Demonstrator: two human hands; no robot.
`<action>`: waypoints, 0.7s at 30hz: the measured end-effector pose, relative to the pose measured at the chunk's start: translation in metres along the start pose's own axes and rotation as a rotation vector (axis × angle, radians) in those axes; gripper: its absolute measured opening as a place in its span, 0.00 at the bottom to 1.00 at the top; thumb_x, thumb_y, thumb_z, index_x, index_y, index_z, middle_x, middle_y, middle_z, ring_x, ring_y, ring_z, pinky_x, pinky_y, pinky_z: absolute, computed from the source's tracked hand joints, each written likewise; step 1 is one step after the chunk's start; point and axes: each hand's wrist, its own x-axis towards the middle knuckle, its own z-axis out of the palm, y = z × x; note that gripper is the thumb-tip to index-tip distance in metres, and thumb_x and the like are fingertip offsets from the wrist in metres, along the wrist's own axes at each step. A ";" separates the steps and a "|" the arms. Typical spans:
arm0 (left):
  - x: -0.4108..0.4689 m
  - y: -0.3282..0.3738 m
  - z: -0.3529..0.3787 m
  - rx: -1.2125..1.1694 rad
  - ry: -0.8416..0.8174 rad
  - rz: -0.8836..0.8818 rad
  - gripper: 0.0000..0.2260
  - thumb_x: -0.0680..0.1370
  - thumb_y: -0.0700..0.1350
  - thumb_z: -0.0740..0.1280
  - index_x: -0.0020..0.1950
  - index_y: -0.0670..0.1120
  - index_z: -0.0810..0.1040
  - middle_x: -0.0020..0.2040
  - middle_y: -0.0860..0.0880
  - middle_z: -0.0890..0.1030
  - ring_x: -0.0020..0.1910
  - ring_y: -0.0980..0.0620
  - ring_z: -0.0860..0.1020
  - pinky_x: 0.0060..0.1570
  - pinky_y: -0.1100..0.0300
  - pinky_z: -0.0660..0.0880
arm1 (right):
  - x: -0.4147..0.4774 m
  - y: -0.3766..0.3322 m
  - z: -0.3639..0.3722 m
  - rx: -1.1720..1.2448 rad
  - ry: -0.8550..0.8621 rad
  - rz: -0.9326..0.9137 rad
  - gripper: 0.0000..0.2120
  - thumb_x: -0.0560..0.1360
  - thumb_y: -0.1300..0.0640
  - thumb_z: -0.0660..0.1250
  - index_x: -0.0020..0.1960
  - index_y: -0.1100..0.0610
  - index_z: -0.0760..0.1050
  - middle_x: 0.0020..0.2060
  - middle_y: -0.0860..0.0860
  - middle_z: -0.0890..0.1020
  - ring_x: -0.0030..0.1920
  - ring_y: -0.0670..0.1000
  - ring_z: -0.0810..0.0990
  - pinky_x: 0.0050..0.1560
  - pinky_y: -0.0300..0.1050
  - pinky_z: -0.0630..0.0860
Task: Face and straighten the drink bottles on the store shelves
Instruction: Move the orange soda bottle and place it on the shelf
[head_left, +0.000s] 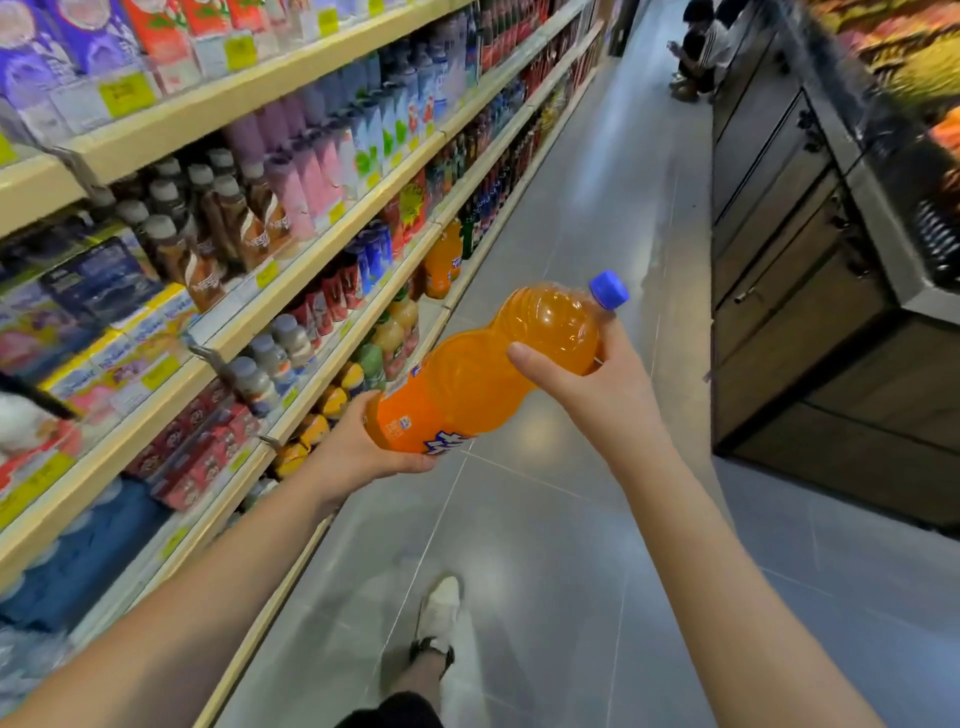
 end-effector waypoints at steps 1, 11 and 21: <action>0.019 0.005 0.002 0.004 -0.008 0.007 0.51 0.53 0.52 0.87 0.69 0.58 0.62 0.60 0.54 0.75 0.57 0.52 0.79 0.48 0.56 0.81 | 0.016 0.002 -0.003 -0.003 0.012 0.001 0.30 0.64 0.40 0.79 0.61 0.35 0.69 0.47 0.28 0.81 0.48 0.27 0.80 0.36 0.24 0.74; 0.197 0.072 0.006 0.043 -0.070 0.057 0.50 0.56 0.52 0.86 0.69 0.61 0.60 0.59 0.57 0.75 0.55 0.55 0.78 0.43 0.65 0.77 | 0.182 0.013 -0.026 -0.033 0.087 0.006 0.30 0.70 0.46 0.79 0.66 0.37 0.67 0.56 0.36 0.79 0.52 0.28 0.79 0.40 0.24 0.75; 0.336 0.118 0.035 0.031 -0.034 0.004 0.50 0.56 0.50 0.86 0.70 0.60 0.60 0.60 0.56 0.75 0.56 0.55 0.78 0.43 0.65 0.78 | 0.333 0.037 -0.073 -0.006 0.051 0.014 0.31 0.67 0.42 0.79 0.65 0.36 0.69 0.53 0.34 0.82 0.52 0.30 0.80 0.40 0.25 0.76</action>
